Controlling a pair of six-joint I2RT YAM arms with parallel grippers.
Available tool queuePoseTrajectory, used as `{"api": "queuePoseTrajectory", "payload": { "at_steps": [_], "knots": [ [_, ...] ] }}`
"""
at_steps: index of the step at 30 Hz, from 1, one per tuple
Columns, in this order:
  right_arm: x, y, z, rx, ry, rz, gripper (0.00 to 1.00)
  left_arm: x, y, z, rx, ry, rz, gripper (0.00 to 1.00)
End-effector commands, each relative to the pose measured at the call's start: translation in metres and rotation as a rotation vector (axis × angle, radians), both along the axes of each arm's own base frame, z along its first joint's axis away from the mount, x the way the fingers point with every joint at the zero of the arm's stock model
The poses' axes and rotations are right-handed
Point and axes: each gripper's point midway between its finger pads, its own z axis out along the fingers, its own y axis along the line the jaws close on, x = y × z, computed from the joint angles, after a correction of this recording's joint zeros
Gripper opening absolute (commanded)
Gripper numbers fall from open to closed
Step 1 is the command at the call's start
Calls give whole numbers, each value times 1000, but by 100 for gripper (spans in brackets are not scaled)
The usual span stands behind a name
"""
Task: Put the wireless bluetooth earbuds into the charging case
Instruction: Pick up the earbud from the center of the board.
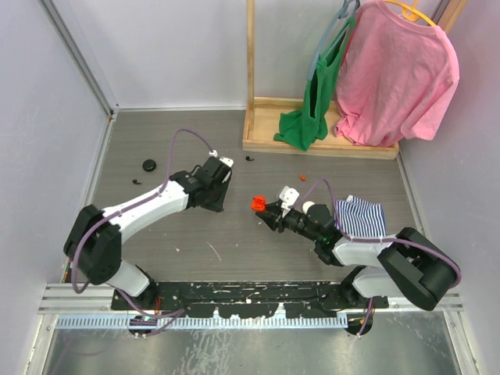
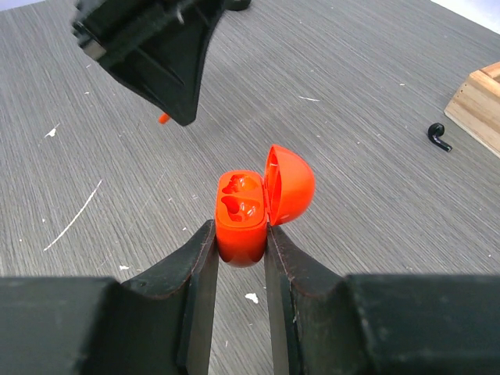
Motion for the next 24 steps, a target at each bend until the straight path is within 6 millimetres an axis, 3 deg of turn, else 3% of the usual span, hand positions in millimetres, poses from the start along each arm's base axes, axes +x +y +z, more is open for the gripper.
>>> {"api": "queuePoseTrajectory", "payload": {
  "at_steps": [1, 16, 24],
  "knots": [
    [7, 5, 35, 71, -96, -10, 1, 12, -3, 43, -99, -190, 121, 12],
    [5, 3, 40, 87, -115, -10, 1, -13, -52, 132, -373, -471, 157, 14],
    [-5, 2, 53, 144, -162, 18, 1, -25, -82, 151, -533, -497, 144, 15]
  ]
}}
